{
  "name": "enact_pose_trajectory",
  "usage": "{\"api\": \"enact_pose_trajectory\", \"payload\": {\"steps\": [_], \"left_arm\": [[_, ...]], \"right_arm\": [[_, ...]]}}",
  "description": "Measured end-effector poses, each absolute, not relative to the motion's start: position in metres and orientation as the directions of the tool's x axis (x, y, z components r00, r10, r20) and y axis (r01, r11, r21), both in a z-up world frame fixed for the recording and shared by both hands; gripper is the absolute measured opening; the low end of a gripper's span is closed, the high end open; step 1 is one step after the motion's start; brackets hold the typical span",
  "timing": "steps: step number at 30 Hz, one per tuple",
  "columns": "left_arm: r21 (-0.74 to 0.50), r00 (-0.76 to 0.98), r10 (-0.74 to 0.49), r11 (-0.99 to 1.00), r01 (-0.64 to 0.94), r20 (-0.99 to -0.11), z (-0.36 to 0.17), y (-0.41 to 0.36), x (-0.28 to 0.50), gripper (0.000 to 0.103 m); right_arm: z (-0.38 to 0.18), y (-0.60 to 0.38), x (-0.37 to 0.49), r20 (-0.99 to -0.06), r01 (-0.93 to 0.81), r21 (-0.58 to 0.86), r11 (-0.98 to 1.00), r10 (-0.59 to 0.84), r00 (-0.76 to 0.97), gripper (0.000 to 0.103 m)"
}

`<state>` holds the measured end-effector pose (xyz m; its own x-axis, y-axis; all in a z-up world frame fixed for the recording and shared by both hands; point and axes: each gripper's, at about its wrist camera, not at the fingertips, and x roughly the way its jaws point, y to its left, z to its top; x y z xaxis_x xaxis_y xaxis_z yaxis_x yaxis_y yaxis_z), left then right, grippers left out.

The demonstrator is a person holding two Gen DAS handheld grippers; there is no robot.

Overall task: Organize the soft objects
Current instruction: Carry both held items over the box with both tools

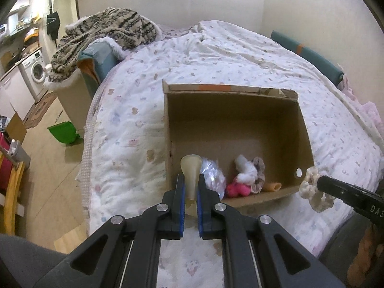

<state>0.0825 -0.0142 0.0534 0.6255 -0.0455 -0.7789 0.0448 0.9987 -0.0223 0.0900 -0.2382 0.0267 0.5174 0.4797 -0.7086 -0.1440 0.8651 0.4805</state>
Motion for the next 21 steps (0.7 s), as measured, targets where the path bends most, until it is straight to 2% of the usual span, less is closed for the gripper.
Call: {"api": "enact_pose_trajectory", "payload": {"steps": [10, 21], "left_arm": [[-0.019, 0.606, -0.056, 0.998, 0.067, -0.793, 0.044, -0.033, 0.110, 0.008], [-0.027, 0.548, -0.080, 0.994, 0.104, -0.833, 0.010, -0.058, 0.142, 0.008]], "right_arm": [[0.022, -0.238, 0.118, -0.704, -0.147, 0.482, 0.864, 0.482, 0.521, 0.017], [-0.017, -0.245, 0.146, -0.752, -0.066, 0.481, 0.874, 0.450, 0.481, 0.017]]}}
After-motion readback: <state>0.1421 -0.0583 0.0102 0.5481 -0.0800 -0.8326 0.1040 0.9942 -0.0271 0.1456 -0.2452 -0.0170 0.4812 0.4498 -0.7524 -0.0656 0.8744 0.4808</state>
